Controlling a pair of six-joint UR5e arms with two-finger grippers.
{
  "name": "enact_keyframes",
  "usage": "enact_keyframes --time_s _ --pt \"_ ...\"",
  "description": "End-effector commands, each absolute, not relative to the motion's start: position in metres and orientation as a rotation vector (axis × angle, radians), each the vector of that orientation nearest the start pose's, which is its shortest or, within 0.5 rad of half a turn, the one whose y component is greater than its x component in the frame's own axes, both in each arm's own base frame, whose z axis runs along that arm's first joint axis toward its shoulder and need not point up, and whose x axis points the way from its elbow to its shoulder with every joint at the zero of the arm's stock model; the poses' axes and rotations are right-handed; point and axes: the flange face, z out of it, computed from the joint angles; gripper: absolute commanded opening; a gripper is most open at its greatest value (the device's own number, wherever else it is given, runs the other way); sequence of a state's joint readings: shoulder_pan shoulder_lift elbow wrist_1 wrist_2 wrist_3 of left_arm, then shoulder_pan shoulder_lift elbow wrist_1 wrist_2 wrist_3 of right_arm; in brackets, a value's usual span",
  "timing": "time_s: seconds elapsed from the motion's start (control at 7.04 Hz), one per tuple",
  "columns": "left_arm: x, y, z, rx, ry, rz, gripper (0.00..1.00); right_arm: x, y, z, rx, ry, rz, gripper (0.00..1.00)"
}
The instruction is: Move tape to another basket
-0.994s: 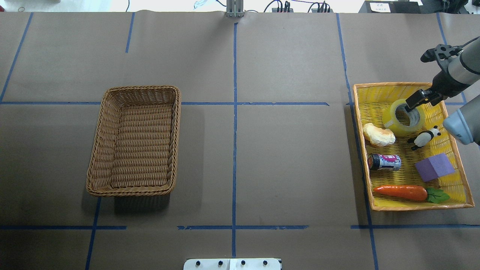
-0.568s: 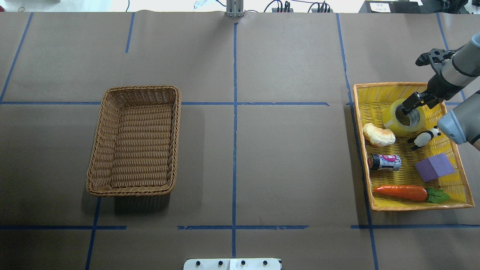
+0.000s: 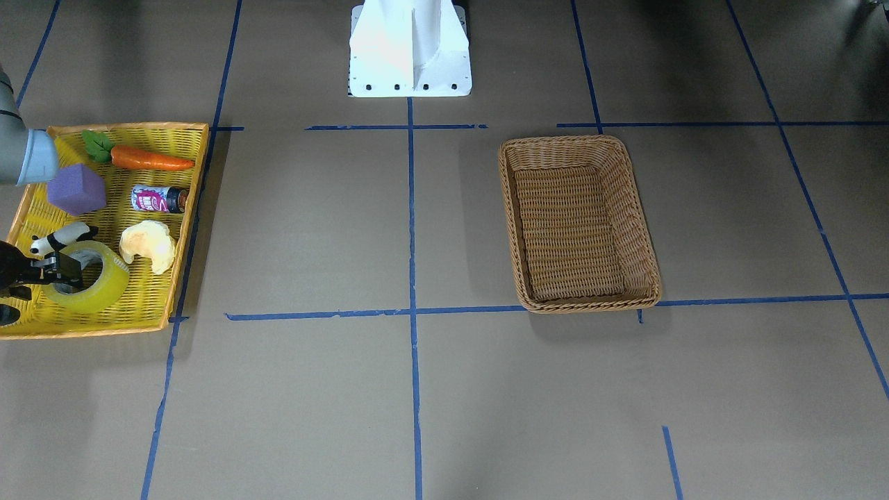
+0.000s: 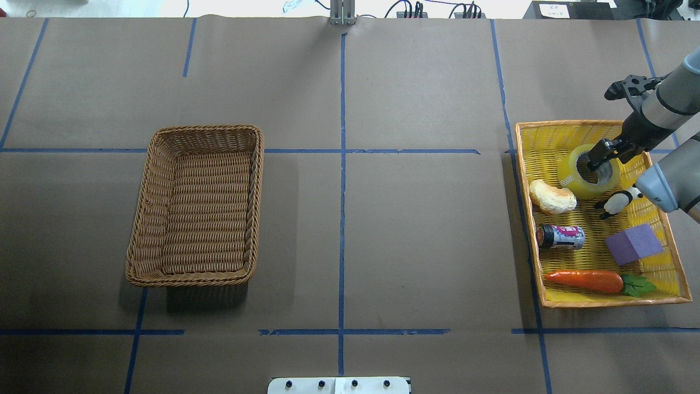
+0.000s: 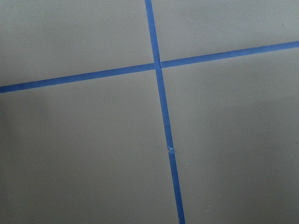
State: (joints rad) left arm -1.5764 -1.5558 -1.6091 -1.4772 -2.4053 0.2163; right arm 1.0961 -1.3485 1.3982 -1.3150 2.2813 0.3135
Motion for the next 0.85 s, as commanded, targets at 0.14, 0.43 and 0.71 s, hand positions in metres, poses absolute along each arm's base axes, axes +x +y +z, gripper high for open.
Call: enact_keyframes --time_s 0.14,0.43,0.71 --pt "-0.062 -0.482 0.651 0.029 0.837 0.171 1.00 -0.215 -0.568 0.593 0.014 -0.771 -0.272 0.00" --pt "-0.062 -0.482 0.650 0.028 0.837 0.170 1.00 -0.205 -0.572 0.571 0.054 -0.793 -0.271 0.00" --pt "-0.062 -0.482 0.649 0.030 0.838 0.169 1.00 -0.148 -0.578 0.517 0.132 -0.904 -0.221 0.00"
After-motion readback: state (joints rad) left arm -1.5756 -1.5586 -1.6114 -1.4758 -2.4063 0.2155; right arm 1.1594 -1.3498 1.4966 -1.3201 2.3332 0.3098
